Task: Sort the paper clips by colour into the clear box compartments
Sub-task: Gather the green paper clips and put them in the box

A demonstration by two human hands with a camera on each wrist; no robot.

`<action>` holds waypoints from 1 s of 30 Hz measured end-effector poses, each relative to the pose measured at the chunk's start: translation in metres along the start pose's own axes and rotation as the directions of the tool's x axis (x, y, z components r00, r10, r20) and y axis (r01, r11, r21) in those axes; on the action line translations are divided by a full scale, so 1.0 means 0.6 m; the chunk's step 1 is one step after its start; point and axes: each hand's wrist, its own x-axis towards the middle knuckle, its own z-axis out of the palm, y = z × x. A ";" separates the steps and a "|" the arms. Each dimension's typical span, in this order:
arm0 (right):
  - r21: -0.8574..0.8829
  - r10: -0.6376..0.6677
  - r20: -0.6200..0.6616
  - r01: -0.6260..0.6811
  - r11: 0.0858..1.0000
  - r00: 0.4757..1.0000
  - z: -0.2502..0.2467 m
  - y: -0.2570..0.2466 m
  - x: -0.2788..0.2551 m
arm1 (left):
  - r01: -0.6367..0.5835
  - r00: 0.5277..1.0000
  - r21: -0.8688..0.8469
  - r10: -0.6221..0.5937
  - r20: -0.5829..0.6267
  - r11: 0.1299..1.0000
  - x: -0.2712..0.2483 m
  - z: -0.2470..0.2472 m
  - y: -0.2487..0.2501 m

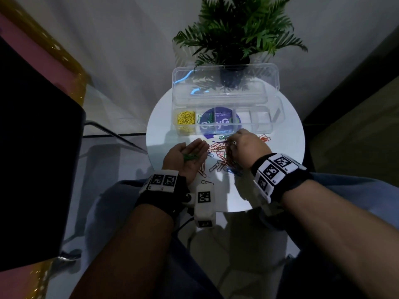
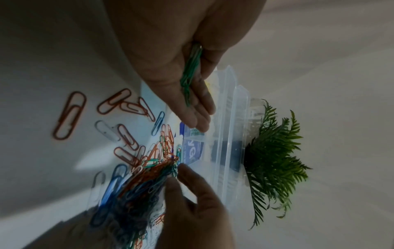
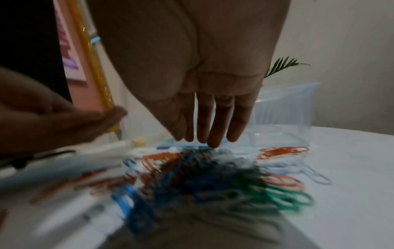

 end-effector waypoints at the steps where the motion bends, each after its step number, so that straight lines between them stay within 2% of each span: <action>1: -0.070 0.000 0.072 0.005 0.998 0.997 0.002 0.009 0.002 | 0.000 1.000 0.000 0.000 0.000 1.000 0.000 0.000 0.001; 3: -0.111 -0.038 0.140 0.054 0.992 0.989 0.006 0.016 0.000 | -0.002 1.000 0.002 0.002 -0.005 1.000 0.000 0.001 0.003; 8: -0.068 -0.170 0.171 0.184 0.981 0.970 0.012 0.015 -0.017 | -0.013 1.000 0.034 0.013 -0.001 0.999 0.000 0.003 0.005; 12: 0.051 -0.060 -0.023 0.061 0.997 0.998 0.002 0.021 -0.009 | -0.018 1.000 0.043 0.018 0.011 0.999 -0.001 0.001 0.007; 17: -0.089 -0.032 0.141 0.045 0.995 0.989 0.005 0.014 0.005 | -0.022 1.000 0.042 0.022 0.012 0.999 -0.001 -0.001 0.009; 22: 0.003 -0.043 -0.017 0.043 0.999 0.999 0.010 0.018 0.006 | -0.021 1.000 0.052 0.020 0.011 0.998 0.001 -0.002 0.011; 26: -0.067 -0.094 0.037 0.096 0.993 0.995 0.015 0.010 0.010 | -0.025 1.000 0.056 0.025 -0.002 0.998 0.001 -0.004 0.013; 30: -0.009 0.008 0.001 -0.008 1.000 1.000 0.014 0.020 0.014 | -0.022 1.000 0.048 0.022 0.011 0.999 0.000 -0.005 0.017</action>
